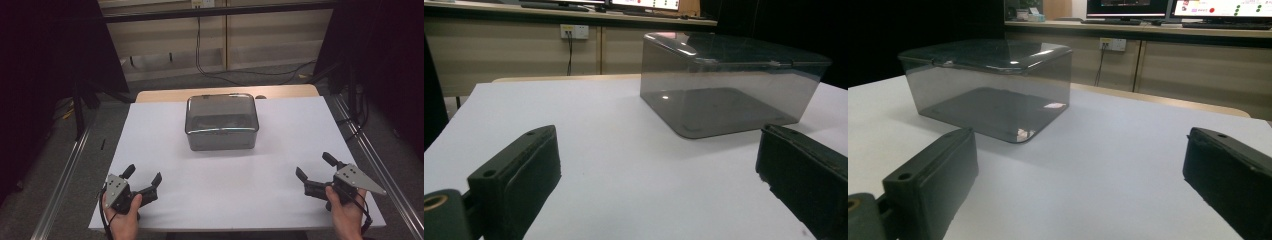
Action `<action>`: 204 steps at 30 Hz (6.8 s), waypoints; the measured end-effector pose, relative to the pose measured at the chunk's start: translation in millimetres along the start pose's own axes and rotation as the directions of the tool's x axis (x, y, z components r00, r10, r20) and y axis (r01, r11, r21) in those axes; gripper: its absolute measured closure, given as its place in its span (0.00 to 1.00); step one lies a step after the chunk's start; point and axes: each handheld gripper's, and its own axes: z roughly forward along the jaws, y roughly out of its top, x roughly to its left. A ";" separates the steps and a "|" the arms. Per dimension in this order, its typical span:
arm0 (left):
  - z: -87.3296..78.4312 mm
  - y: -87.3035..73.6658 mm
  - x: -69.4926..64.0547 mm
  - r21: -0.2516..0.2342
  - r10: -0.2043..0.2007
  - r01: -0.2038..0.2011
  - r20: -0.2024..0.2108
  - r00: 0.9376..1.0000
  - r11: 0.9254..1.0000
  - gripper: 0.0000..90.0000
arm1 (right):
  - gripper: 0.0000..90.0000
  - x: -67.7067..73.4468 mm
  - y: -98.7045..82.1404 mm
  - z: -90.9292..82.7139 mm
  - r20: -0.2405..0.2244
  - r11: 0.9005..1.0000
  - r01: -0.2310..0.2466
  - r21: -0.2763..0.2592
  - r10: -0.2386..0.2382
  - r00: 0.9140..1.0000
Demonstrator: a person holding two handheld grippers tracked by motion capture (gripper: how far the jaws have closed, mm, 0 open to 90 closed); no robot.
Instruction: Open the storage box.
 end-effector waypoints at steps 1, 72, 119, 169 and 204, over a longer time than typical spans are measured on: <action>0.5 0.1 -0.2 -0.004 0.000 0.000 0.001 1.000 1.000 0.05 | 0.01 0.5 -0.1 0.2 -0.003 1.000 -0.002 0.001 0.002 1.000; 1.5 -1.4 -2.7 0.021 0.000 -0.002 0.100 0.995 1.000 0.03 | 0.02 88.9 49.3 125.5 -0.248 0.953 0.303 0.018 -0.289 0.924; 11.4 -1.4 -11.9 0.043 0.007 -0.011 0.083 0.997 0.999 0.03 | 0.50 156.1 50.2 176.0 -0.033 0.262 0.964 -0.043 -0.965 0.261; 16.7 -1.3 -5.8 0.048 0.015 -0.019 0.086 0.996 0.999 0.04 | 0.88 157.2 45.1 182.0 -0.086 0.267 0.963 -0.028 -0.961 0.263; 44.3 15.6 -2.9 0.092 -0.014 0.001 0.145 0.989 0.996 0.03 | 0.89 155.5 53.2 180.9 -0.039 0.280 0.959 -0.046 -0.960 0.278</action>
